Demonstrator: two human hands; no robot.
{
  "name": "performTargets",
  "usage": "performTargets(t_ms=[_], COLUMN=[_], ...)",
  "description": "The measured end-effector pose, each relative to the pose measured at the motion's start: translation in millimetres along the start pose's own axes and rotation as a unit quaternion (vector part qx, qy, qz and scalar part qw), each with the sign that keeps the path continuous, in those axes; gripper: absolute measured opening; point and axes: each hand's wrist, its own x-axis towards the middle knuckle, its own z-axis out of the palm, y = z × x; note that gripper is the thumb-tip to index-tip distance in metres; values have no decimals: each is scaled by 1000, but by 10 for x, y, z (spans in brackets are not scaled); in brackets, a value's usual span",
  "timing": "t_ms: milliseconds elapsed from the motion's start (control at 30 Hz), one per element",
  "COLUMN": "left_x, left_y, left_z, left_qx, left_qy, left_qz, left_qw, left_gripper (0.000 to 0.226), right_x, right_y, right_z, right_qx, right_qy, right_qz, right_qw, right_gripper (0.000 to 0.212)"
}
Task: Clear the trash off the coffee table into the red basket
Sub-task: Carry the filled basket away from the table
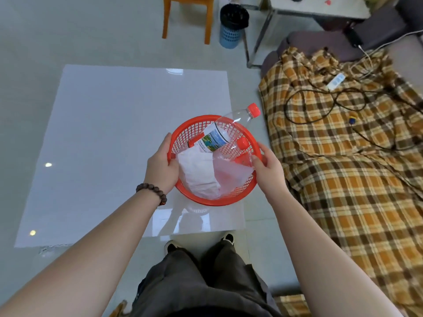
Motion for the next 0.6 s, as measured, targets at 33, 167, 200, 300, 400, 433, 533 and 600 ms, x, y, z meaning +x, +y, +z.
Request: performTargets(t_ms=[33, 167, 200, 300, 400, 433, 533, 600], left_x=[-6, -57, -85, -157, -155, -150, -145, -155], left_y=[55, 283, 344, 547, 798, 891, 1229, 1466], left_z=[89, 490, 607, 1023, 1490, 1645, 2183, 2519], left_qx=[0, 2, 2, 1, -1, -2, 0, 2], left_qy=[-7, -21, -22, -16, 5, 16, 34, 33], left_qz=[2, 11, 8, 1, 1, 3, 11, 6], left_qw=[1000, 1000, 1000, 1000, 1000, 1000, 999, 999], left_gripper=[54, 54, 54, 55, 57, 58, 59, 60], right_x=[-12, 17, 49, 237, 511, 617, 942, 1147], right_y=[45, 225, 272, 428, 629, 695, 846, 945], right_z=[-101, -515, -627, -1031, -1510, -1673, -2232, -2597], right_qx=[0, -1, -4, -13, -20, -21, -37, -49], right_qy=[11, 30, 35, 43, 19, 7, -1, -3], right_qz=[2, 2, -1, -15, -34, -43, -83, -84], right_qw=[1000, 1000, 999, 999, 999, 999, 996, 995], right_gripper=[39, 40, 40, 40, 39, 38, 38, 39])
